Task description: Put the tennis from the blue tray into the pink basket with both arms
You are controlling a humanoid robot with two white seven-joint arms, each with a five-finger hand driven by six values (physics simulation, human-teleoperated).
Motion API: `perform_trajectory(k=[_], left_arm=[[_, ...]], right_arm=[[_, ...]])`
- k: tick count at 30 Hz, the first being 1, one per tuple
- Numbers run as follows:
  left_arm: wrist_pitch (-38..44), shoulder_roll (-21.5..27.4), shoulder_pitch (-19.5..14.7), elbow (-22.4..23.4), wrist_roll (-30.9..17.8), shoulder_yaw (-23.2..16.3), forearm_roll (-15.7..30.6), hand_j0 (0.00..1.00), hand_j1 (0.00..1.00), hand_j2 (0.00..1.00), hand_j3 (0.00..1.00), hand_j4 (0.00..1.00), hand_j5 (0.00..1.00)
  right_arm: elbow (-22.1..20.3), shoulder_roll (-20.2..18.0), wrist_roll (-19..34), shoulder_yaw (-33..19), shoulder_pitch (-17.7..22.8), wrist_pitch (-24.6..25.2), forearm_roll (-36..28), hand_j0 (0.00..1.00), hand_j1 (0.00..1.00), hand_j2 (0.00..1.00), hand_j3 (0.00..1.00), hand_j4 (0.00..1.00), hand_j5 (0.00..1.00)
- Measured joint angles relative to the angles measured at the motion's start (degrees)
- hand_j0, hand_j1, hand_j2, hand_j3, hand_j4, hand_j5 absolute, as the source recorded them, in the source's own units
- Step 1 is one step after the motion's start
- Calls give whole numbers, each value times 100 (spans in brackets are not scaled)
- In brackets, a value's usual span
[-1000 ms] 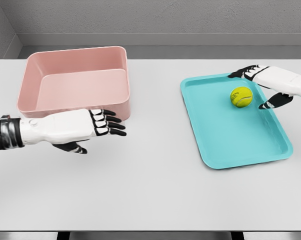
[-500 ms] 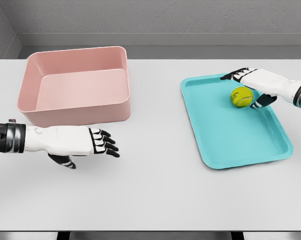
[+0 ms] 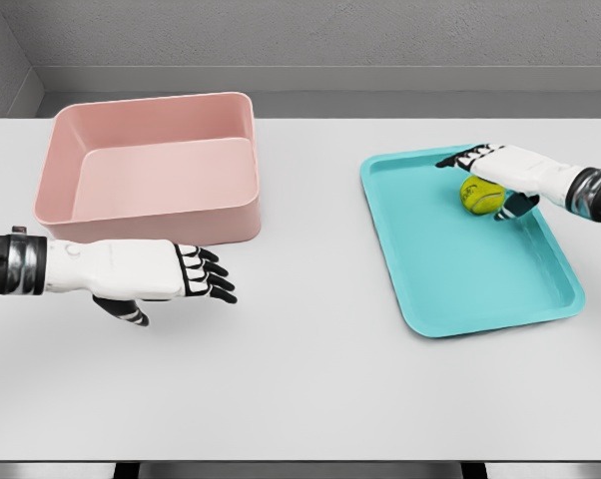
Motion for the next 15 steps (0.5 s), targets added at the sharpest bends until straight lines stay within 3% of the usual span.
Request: perform_trajectory(k=[12,15], left_arm=[[0,8,-70,-1,-1,10,0,100,100,100,100,100,100],[3,14,-455,-4,-2,7,26,100,100,100,100,100,100]], right_arm=[[327,146,0,268,-167,141,2,98,98,98,98,98,98],[338,149,0,287,-167,173,1,94,94,94,94,94,94]])
